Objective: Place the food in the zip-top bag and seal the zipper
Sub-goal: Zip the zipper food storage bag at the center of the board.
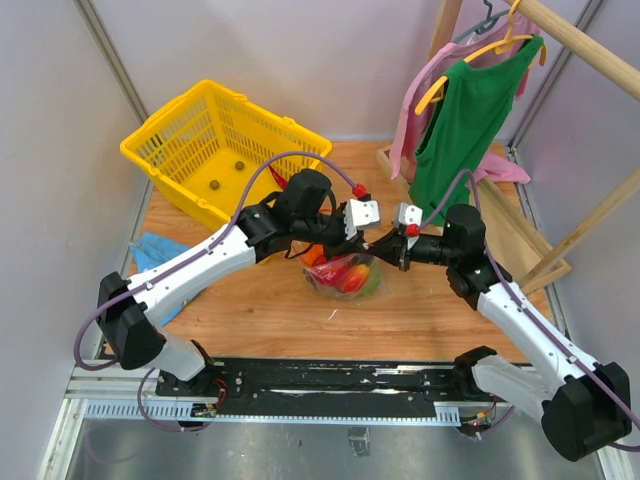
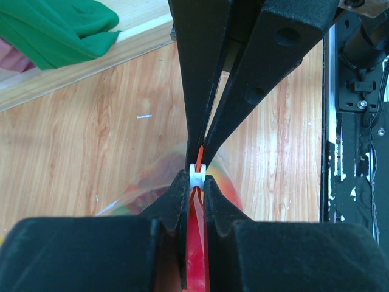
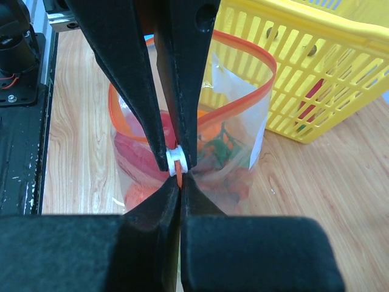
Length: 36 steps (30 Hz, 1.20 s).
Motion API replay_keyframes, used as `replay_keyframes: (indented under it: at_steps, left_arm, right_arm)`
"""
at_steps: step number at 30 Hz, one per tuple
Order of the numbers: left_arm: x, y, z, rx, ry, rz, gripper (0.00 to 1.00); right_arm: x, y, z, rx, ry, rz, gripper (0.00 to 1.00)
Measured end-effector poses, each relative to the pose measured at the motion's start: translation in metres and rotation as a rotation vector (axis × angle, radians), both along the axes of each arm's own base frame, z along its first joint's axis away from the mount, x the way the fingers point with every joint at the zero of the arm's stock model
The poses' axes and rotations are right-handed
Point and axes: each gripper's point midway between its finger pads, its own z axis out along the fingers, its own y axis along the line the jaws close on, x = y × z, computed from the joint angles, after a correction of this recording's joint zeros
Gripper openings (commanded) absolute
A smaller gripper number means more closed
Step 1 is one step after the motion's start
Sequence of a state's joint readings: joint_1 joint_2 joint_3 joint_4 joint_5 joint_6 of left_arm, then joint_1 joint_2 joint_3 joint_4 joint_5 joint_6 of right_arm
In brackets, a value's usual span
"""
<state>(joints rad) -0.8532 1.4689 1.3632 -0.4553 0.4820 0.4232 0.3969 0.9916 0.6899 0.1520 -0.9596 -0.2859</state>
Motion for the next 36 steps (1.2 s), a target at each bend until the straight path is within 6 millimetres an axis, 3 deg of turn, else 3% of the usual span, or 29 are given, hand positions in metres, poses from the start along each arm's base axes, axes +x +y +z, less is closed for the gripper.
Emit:
replay_keyframes:
  at_steps: [10, 24, 36]
  left_arm:
    - [0.008, 0.009, -0.008, 0.046, -0.002, 0.054, 0.00]
    - [0.025, 0.039, -0.013, 0.124, -0.028, 0.170, 0.00]
    - [0.024, 0.053, -0.018, 0.171, -0.004, 0.217, 0.00]
  right_arm:
    - [0.003, -0.009, 0.002, 0.008, 0.003, -0.059, 0.00]
    - [0.016, -0.026, 0.010, 0.017, -0.016, -0.166, 0.00]
    - [0.036, -0.047, 0.014, -0.002, -0.002, -0.341, 0.00]
